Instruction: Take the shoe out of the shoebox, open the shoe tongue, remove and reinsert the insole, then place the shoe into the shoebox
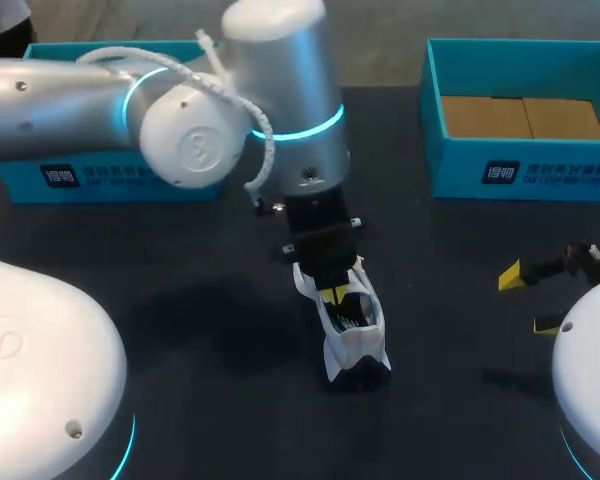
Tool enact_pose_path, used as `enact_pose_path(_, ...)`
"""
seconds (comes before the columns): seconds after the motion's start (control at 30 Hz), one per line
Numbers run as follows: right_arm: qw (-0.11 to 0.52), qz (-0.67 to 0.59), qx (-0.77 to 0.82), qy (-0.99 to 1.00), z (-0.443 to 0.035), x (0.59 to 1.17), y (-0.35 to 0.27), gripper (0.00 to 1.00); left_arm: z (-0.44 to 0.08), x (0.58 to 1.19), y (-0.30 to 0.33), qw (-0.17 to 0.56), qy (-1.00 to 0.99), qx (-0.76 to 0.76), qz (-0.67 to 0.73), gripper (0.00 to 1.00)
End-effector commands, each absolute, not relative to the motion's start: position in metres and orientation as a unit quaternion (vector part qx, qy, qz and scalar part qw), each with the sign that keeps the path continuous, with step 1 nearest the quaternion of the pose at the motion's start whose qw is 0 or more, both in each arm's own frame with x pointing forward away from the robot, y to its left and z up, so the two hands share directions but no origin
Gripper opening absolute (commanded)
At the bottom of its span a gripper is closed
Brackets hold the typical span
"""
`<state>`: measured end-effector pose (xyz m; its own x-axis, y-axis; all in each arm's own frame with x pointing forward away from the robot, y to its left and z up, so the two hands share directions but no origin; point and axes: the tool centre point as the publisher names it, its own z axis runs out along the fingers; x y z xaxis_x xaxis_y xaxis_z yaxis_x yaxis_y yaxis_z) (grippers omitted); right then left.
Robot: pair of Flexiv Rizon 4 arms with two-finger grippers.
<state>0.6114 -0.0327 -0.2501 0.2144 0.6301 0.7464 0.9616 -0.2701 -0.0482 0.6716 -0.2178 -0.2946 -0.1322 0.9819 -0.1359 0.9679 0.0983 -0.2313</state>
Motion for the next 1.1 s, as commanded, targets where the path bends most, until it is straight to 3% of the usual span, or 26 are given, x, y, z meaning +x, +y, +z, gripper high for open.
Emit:
enact_pose_path(0.03, 0.263, -0.312, -0.734, -0.543, -0.25, 0.61, -0.032, 1.0, -0.307, 0.678, -0.233, 0.061, -0.735, -0.667, 0.101, 0.0)
enact_pose_path(1.1, 0.263, -0.312, -0.734, -0.543, -0.25, 0.61, -0.032, 1.0, -0.382, 0.661, -0.226, 0.147, -0.711, -0.687, 0.033, 0.0)
